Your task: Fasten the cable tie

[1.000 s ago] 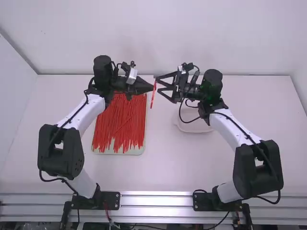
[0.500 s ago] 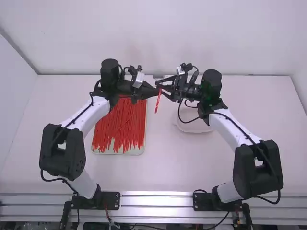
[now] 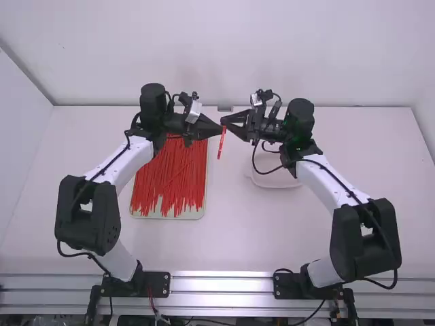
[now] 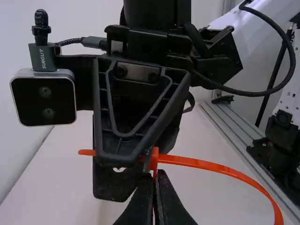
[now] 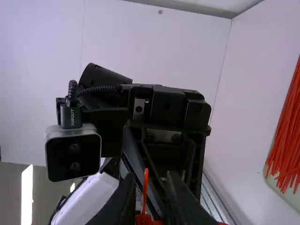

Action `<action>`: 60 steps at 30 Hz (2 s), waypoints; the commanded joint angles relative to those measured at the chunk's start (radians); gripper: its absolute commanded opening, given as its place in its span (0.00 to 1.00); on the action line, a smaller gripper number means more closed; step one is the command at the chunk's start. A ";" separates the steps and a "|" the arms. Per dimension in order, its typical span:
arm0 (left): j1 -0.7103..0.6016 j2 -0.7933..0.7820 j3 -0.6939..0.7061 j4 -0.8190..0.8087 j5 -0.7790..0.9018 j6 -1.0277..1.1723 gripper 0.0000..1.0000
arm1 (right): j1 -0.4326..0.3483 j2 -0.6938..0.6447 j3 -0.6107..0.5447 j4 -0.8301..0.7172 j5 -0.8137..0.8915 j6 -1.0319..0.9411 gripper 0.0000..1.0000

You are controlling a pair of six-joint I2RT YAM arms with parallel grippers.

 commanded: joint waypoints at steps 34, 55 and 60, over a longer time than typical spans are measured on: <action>-0.003 -0.006 -0.057 0.003 0.028 -0.006 0.02 | 0.012 0.002 0.013 0.010 -0.005 -0.005 0.00; -0.003 -0.006 -0.072 -0.127 0.038 0.067 0.02 | 0.011 0.002 0.013 0.010 -0.007 -0.004 0.00; -0.003 -0.006 -0.072 -0.172 0.040 0.085 0.02 | 0.011 0.002 0.013 0.010 -0.007 -0.004 0.00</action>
